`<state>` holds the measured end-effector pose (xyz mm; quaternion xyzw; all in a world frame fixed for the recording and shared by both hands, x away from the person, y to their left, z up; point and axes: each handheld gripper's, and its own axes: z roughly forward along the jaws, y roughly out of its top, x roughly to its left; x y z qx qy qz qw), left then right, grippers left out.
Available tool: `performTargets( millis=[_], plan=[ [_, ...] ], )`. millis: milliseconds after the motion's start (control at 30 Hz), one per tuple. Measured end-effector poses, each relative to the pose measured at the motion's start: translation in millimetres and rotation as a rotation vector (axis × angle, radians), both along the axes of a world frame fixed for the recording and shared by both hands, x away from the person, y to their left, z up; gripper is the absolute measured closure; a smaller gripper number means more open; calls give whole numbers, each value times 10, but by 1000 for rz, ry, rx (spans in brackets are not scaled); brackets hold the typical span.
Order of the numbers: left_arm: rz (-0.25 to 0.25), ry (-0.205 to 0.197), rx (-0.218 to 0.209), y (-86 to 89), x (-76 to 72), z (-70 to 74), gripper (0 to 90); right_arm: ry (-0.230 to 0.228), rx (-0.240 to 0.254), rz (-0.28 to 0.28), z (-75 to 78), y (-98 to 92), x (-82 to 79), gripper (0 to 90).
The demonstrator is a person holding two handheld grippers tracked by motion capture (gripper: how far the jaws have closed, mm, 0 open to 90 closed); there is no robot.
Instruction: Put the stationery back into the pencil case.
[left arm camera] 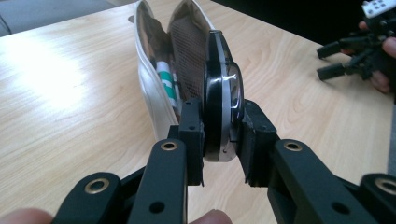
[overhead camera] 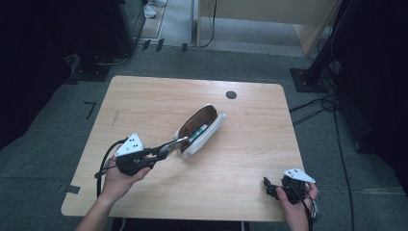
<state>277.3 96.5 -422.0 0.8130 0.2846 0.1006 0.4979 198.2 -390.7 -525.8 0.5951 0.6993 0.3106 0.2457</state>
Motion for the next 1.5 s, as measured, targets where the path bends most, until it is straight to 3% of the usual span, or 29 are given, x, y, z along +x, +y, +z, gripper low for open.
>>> performTargets(
  millis=[733,1000,1300,1500],
  plan=[
    [132,59,113,-717,449,30,741,-2,1,0,-2,0,0,86],
    [139,90,123,-819,594,1,736,0,2,-1,-1,0,-1,86],
    [135,85,124,-862,619,-7,733,0,2,-1,-1,1,-2,86],
    [128,74,93,-841,617,12,679,0,2,-1,-1,1,-2,86]
  ],
)
